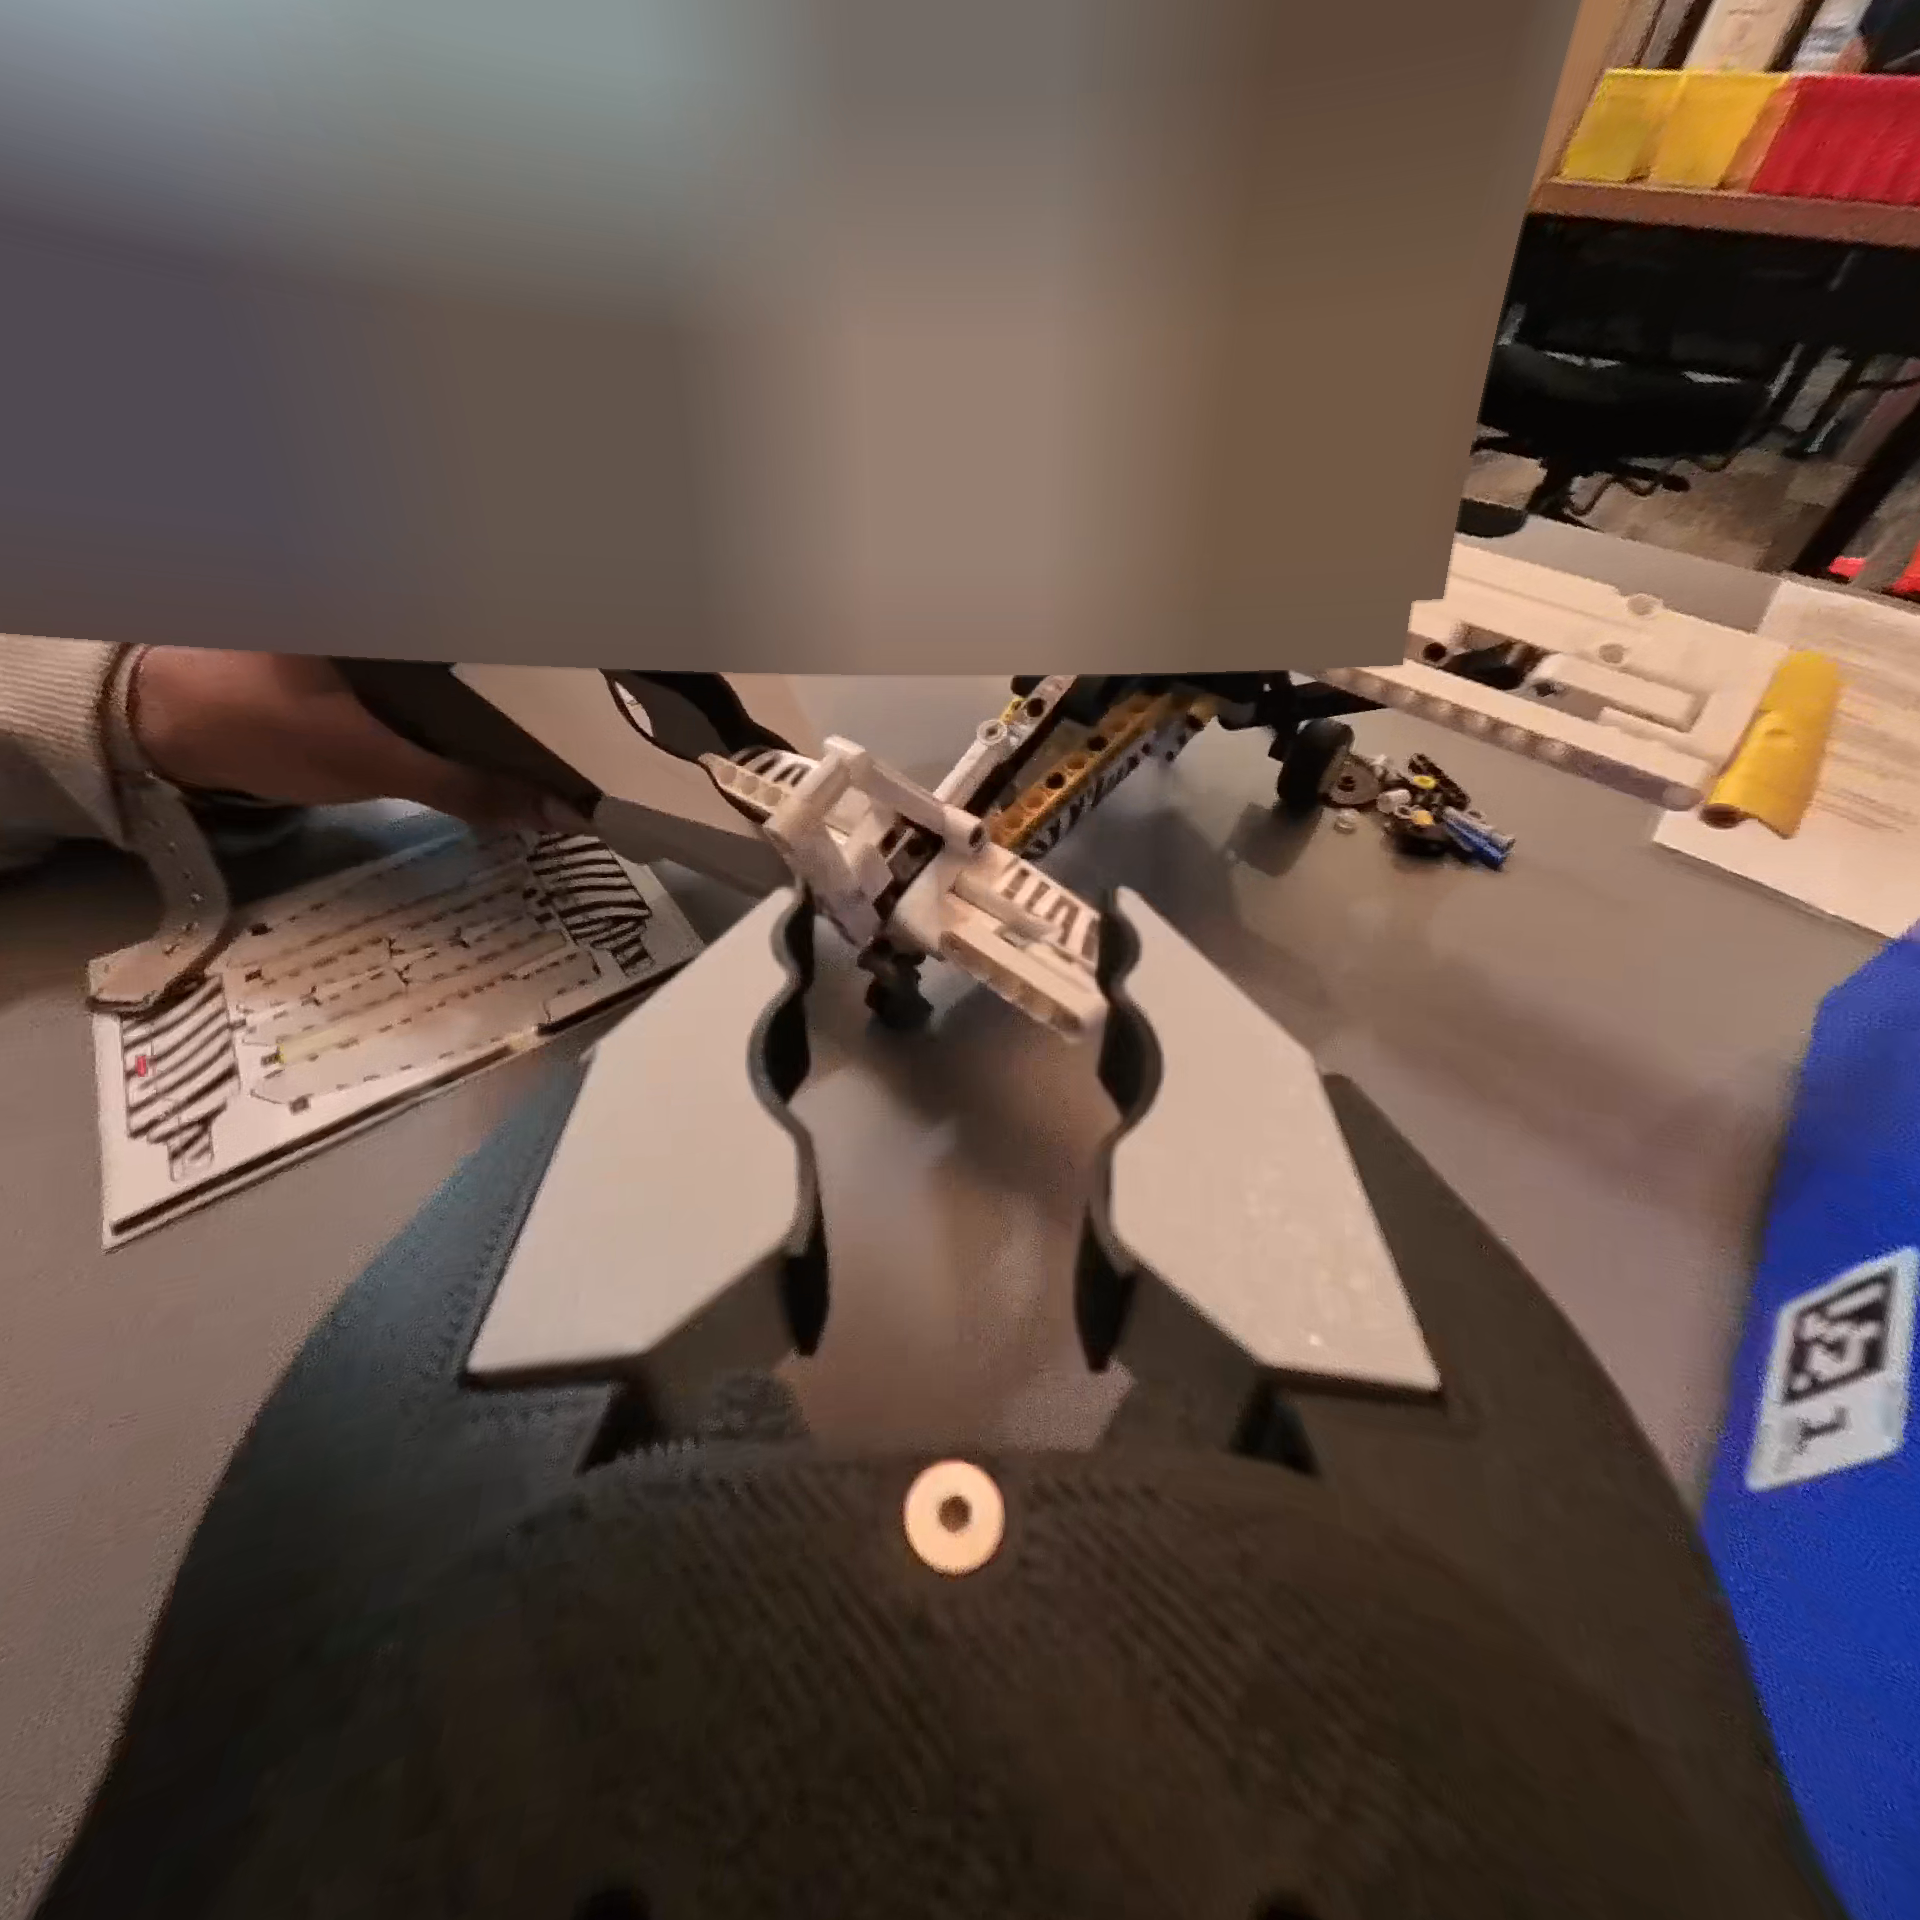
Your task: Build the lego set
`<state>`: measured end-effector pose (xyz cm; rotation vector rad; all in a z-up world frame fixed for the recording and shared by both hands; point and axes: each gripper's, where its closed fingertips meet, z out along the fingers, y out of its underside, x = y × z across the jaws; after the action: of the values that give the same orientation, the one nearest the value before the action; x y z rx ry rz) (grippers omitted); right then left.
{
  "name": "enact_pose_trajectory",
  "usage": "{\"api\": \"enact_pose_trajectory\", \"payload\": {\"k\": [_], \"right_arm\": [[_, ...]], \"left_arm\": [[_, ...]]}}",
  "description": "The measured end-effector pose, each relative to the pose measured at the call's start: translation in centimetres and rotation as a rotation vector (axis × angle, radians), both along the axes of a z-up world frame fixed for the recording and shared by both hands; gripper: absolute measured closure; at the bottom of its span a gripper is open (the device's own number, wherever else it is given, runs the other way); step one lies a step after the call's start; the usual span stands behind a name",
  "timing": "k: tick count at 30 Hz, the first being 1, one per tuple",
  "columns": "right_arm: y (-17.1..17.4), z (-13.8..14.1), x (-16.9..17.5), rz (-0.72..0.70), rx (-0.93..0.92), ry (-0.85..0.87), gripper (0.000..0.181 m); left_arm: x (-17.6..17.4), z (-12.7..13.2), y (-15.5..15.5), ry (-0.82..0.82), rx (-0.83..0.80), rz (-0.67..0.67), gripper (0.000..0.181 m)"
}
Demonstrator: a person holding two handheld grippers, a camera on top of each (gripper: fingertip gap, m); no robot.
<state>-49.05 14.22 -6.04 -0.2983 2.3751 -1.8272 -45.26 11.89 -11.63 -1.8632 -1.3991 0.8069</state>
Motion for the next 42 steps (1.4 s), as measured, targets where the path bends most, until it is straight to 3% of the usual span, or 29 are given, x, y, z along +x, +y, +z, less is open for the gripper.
{"api": "enact_pose_trajectory", "payload": {"k": [1,3,6,9,13,18,42], "right_arm": [[0.1,0.1,-0.2,0.015,-0.008,-0.002,0.131],[0.0,0.2,-0.4,0.069,-0.011,0.022,0.121],[-0.6,-1.2,-1.6,0.132,0.072,0.160,0.113],[-1.7,-2.1,-1.4,0.231,0.093,0.147,0.112],[-2.3,-2.6,0.4,0.355,0.145,0.102,0.137],[-1.8,-2.5,1.7,0.425,0.128,0.111,0.145],[-1.6,-2.6,3.7,0.393,0.068,0.252,0.151]], "left_arm": [[0.0,0.0,0.0,0.000,0.000,0.000,0.167],[0.0,0.0,0.0,0.001,0.005,-0.002,0.167],[0.1,0.1,0.0,-0.002,0.024,-0.014,0.167],[0.1,0.1,-0.1,-0.008,0.041,-0.033,0.167],[0.5,0.0,-0.3,-0.018,0.039,-0.079,0.167],[1.1,0.2,0.2,-0.021,0.101,-0.153,0.167],[2.1,0.3,-0.4,-0.052,0.158,-0.232,0.169]]}}
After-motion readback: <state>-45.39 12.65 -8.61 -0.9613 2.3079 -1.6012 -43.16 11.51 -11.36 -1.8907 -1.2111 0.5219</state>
